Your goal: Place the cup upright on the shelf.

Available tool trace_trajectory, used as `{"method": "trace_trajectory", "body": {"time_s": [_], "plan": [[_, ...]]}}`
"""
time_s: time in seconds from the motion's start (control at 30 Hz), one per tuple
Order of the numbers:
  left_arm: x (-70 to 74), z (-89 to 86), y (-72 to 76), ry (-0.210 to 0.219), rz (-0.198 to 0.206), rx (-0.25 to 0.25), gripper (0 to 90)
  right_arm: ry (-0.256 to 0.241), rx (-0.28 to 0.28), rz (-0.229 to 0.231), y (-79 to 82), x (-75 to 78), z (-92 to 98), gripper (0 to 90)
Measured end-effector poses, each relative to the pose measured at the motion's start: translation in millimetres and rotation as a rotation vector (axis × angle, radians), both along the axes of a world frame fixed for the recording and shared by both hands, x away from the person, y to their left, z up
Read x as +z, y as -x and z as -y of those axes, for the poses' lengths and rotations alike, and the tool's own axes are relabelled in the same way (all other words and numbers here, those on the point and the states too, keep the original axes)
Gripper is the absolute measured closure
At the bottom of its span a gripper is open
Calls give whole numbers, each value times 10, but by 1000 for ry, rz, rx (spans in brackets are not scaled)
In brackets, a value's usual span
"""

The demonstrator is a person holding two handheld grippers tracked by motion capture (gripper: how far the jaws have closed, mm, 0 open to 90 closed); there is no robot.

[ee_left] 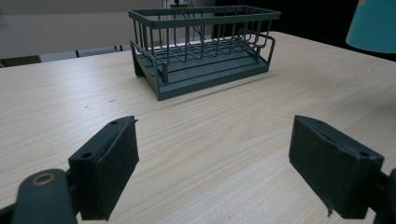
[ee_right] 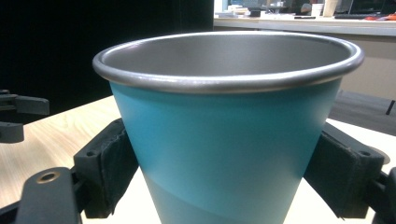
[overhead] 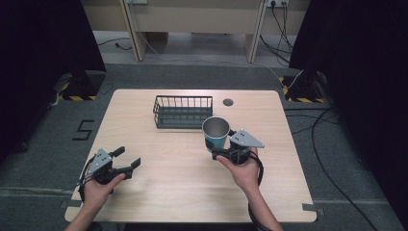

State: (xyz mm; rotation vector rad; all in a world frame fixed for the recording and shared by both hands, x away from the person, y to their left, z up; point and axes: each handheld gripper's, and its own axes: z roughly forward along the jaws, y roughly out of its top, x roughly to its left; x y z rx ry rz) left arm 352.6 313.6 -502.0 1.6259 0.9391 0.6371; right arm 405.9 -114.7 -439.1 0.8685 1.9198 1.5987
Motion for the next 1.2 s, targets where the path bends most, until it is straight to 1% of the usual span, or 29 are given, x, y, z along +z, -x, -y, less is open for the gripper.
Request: {"method": "trace_trajectory", "body": {"time_s": [0.3,0.57,0.73,1.2], "plan": [[5,-12,2,2,2,2,151,-9,1,7,-137,65,-105,176],[8,-10,2,4,4,-1,151,-18,6,4,-216,81,-215,176],[9,-11,0,4,4,-2,151,-15,11,3,-267,94,-275,176],[14,-13,0,3,7,-3,151,-20,5,4,-419,152,-409,176]]}}
